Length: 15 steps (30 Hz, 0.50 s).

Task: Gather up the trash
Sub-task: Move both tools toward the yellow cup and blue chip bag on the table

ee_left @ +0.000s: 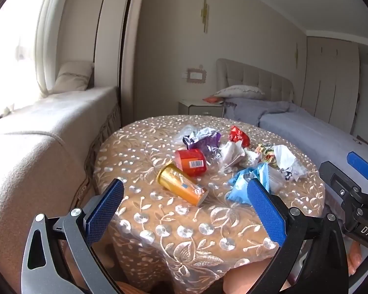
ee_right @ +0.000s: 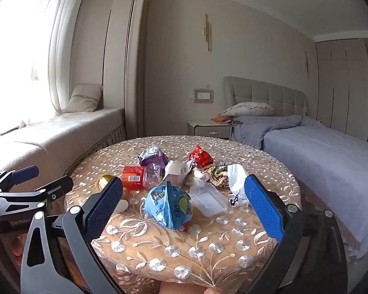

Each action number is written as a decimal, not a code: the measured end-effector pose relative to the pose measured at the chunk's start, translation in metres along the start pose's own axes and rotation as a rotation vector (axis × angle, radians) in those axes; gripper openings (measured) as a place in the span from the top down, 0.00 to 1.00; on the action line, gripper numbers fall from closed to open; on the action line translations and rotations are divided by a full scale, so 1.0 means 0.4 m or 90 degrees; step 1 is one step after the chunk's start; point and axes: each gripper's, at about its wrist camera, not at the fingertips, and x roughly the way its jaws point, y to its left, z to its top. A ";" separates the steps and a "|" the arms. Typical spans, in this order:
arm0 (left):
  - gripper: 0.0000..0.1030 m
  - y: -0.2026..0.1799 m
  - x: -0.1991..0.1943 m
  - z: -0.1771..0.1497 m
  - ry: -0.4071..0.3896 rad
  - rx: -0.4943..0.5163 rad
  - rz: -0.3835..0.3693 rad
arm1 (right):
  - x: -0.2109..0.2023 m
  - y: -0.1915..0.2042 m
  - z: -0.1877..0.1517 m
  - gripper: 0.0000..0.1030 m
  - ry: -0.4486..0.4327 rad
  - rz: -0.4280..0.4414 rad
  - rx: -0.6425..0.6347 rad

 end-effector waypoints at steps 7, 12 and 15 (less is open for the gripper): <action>0.05 0.023 0.045 -0.016 0.026 -0.001 0.007 | 0.048 0.007 -0.029 0.04 0.026 0.020 0.004; 0.05 0.012 0.087 -0.035 0.034 0.050 0.025 | 0.099 0.011 -0.055 0.04 0.071 0.046 -0.002; 0.05 0.016 0.116 -0.045 0.050 0.055 0.025 | 0.133 0.018 -0.068 0.04 0.084 0.047 -0.018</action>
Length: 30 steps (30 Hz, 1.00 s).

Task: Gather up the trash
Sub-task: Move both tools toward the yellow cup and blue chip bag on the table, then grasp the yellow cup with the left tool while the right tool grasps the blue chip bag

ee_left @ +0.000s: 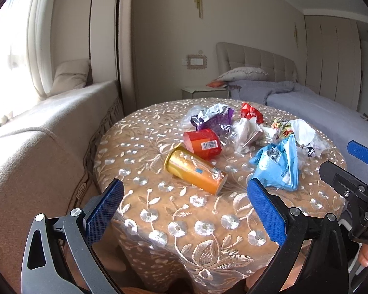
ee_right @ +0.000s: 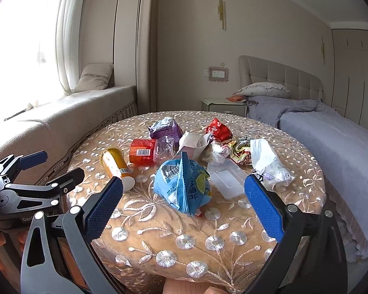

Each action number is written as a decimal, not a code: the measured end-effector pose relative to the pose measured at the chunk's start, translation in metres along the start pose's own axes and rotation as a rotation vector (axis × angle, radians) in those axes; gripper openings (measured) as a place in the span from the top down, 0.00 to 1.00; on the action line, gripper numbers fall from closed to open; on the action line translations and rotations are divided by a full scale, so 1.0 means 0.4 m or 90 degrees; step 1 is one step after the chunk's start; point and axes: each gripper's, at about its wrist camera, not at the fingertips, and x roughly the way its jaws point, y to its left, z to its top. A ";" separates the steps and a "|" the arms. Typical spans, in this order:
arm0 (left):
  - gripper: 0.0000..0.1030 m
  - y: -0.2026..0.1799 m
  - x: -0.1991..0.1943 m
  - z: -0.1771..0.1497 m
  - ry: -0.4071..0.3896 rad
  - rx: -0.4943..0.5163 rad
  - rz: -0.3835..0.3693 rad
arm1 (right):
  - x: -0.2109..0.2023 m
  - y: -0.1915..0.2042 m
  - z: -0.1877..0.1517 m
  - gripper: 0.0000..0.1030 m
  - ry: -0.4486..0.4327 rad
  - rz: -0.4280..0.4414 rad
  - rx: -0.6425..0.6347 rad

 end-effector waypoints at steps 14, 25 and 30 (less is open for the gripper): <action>0.05 -0.004 0.212 0.080 0.126 -0.081 -0.017 | 0.149 0.011 0.009 0.04 0.047 -0.026 -0.077; 0.12 0.003 0.384 0.061 0.226 -0.106 -0.012 | 0.277 0.015 0.023 0.26 0.117 -0.012 -0.095; 0.26 -0.007 0.373 0.055 0.210 -0.085 0.000 | 0.264 0.011 0.019 0.36 0.116 0.011 -0.087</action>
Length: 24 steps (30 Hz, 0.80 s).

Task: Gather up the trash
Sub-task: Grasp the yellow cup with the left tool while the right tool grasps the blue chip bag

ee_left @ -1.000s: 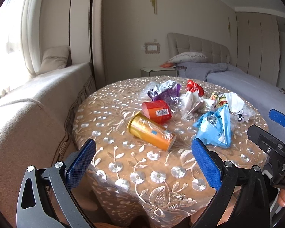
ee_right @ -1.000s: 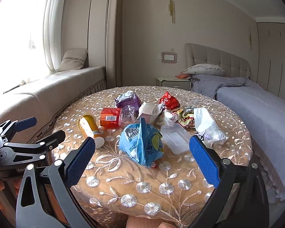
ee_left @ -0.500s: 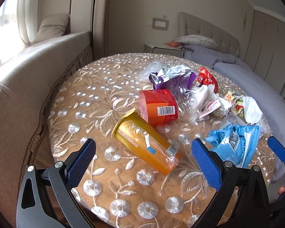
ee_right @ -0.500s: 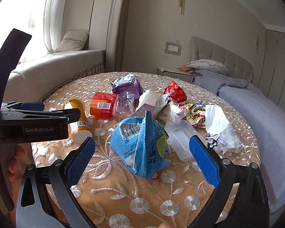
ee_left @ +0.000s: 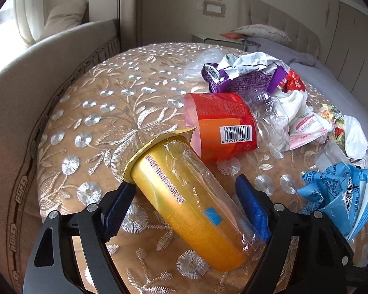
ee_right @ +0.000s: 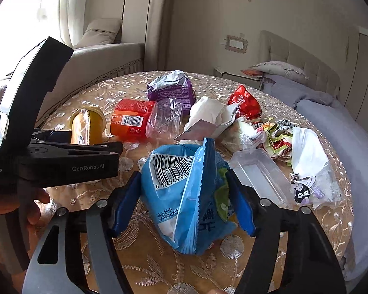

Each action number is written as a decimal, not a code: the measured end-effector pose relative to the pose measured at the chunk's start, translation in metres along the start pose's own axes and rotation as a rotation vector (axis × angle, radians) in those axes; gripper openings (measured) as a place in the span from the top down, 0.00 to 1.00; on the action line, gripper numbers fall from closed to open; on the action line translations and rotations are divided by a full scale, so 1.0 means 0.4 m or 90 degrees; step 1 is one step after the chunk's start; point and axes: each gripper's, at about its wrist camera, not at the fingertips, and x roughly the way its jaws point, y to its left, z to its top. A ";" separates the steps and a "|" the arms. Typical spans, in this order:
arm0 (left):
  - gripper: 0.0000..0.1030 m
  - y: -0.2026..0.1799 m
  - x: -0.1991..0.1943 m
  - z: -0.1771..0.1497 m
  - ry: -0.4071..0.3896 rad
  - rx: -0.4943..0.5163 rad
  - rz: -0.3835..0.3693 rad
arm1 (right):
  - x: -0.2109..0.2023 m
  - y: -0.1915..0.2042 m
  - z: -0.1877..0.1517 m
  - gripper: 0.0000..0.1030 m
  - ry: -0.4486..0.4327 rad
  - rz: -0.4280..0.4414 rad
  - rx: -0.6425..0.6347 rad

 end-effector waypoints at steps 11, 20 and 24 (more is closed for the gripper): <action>0.57 -0.003 -0.072 -0.052 -0.030 0.036 0.008 | -0.089 -0.019 -0.025 0.42 -0.032 0.018 0.033; 0.57 -0.082 -0.225 -0.086 -0.095 0.094 0.000 | -0.234 -0.072 -0.059 0.42 -0.097 0.010 0.067; 0.57 -0.171 -0.298 -0.106 -0.134 0.140 -0.048 | -0.306 -0.136 -0.097 0.42 -0.117 -0.018 0.093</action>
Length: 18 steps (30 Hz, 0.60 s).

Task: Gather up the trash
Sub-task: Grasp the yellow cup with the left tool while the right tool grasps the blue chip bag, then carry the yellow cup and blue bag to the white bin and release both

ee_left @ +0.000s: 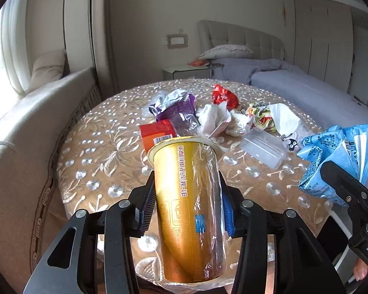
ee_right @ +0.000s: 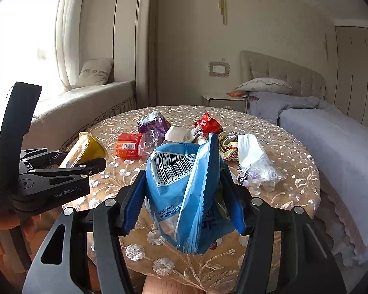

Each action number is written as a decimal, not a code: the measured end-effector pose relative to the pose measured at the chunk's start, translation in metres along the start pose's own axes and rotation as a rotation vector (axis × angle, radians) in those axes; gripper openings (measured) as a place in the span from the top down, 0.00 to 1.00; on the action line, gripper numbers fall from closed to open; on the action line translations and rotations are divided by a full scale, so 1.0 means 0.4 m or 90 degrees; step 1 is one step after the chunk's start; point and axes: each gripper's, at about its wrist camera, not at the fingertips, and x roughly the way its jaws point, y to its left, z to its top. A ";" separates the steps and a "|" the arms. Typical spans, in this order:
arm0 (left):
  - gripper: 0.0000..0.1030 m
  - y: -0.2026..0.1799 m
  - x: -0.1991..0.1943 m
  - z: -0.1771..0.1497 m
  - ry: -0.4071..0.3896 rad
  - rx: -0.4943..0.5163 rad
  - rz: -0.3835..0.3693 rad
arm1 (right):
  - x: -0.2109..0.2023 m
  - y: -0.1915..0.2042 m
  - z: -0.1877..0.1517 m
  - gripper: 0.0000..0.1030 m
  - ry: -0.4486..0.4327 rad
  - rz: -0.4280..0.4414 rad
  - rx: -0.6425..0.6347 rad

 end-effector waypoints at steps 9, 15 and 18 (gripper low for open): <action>0.57 -0.308 -0.044 -0.039 -0.039 0.119 -0.199 | -0.170 -0.242 -0.095 0.41 0.019 -0.076 0.061; 0.56 -0.527 0.008 -0.108 0.011 0.216 -0.335 | -0.263 -0.396 -0.231 0.40 0.075 -0.172 0.040; 0.56 -0.645 0.039 -0.153 0.036 0.272 -0.392 | -0.275 -0.447 -0.309 0.40 0.127 -0.195 0.052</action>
